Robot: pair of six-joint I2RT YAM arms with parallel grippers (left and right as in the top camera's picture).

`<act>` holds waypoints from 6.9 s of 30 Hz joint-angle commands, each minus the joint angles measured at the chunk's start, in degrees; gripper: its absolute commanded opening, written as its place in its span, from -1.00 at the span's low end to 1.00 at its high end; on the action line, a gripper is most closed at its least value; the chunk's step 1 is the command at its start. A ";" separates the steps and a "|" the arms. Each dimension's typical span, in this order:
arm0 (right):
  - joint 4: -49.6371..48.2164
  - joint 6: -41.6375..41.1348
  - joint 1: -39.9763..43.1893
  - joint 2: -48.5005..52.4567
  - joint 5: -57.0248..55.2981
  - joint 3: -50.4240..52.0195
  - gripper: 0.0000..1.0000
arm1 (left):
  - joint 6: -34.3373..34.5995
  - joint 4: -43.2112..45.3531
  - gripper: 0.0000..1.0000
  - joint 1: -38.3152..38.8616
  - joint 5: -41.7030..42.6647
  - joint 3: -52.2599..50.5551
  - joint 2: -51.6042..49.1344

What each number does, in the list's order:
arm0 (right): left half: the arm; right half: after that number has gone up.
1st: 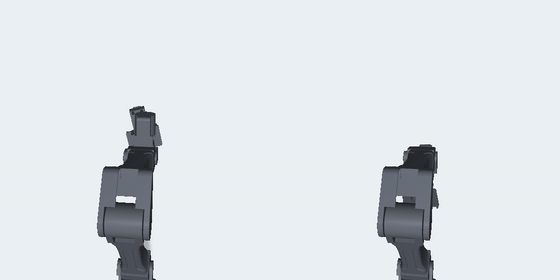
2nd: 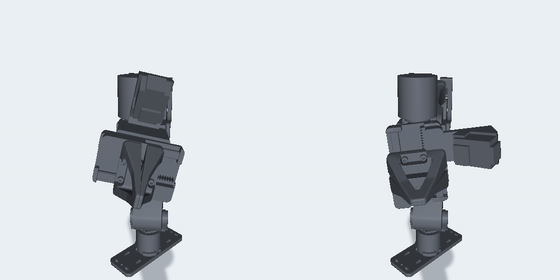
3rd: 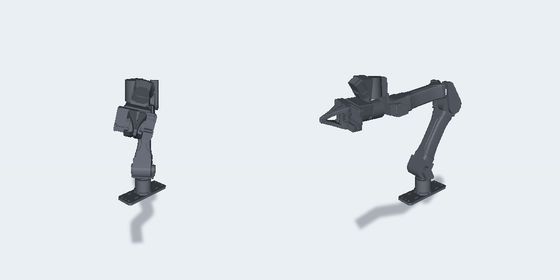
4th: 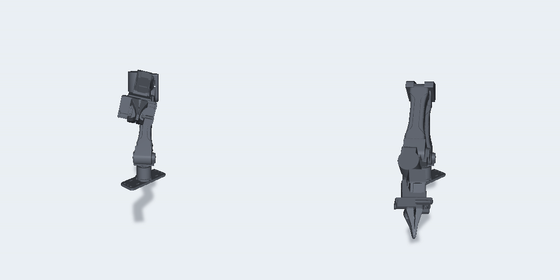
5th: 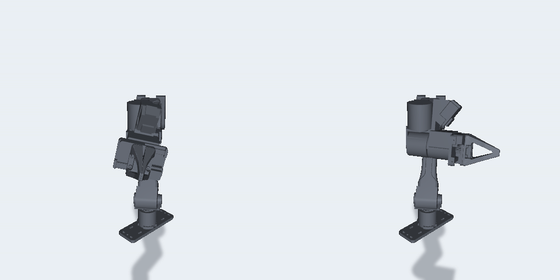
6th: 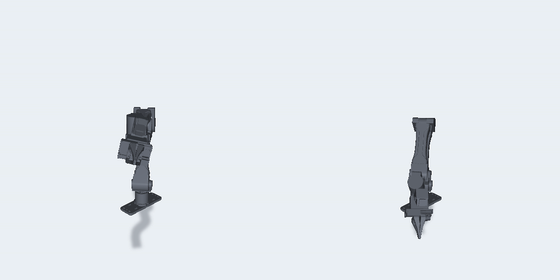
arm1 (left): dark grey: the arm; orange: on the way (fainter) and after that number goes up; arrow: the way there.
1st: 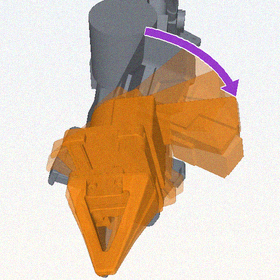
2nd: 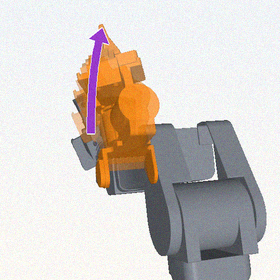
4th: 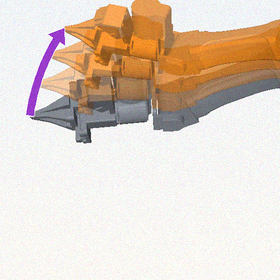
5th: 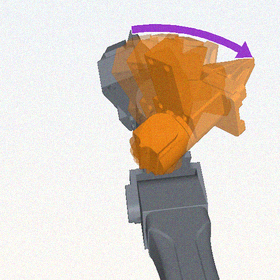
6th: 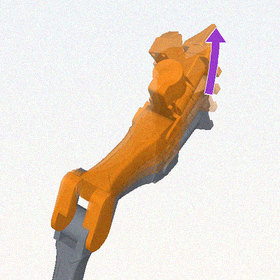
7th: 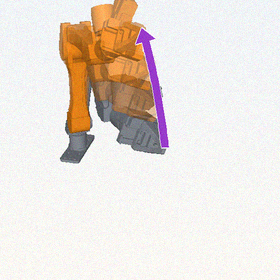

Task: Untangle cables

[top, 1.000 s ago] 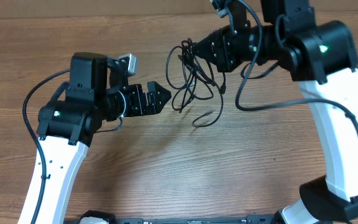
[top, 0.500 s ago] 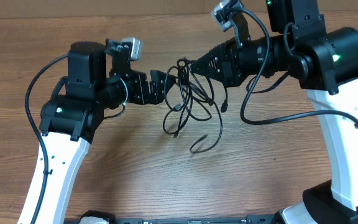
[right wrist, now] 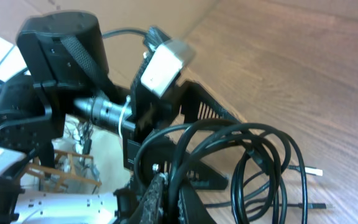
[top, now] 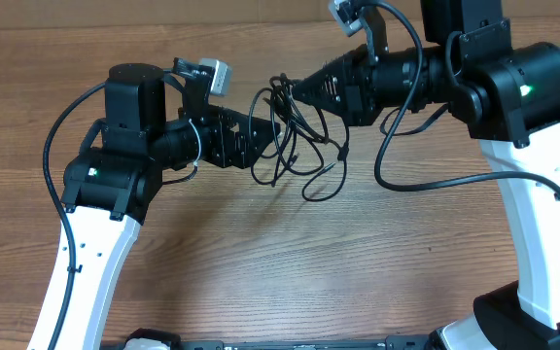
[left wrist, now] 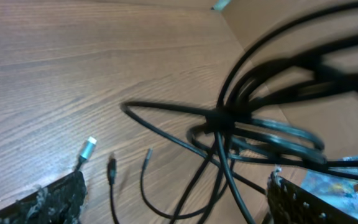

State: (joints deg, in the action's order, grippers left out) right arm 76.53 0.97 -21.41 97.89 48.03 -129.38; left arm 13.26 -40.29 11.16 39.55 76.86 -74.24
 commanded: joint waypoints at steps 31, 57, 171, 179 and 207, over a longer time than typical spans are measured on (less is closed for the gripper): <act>-1.66 -4.20 -1.46 -1.29 21.16 -1.42 -0.93 | -2.58 1.14 0.81 -0.24 2.23 0.92 -0.31; 1.16 -2.43 -1.44 -1.22 -13.77 -1.40 -0.92 | -2.54 -2.12 0.87 -0.24 2.47 0.92 -0.31; -2.14 -2.40 -7.58 6.71 -40.26 -1.09 -0.93 | 3.85 -10.21 -0.92 -0.31 -2.75 0.92 -0.37; -0.31 -2.45 -3.39 6.71 -52.09 -1.09 -0.93 | 4.72 -12.52 -0.92 -0.33 -1.03 0.94 -0.20; 2.03 -5.77 18.16 6.71 -70.14 -1.09 -0.93 | 1.51 -31.65 -0.92 -10.93 -16.90 27.96 11.37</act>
State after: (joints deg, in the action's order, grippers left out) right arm 79.05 -2.46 -6.31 104.75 -16.40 -129.38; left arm 16.10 -71.68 0.71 29.15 100.75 -63.44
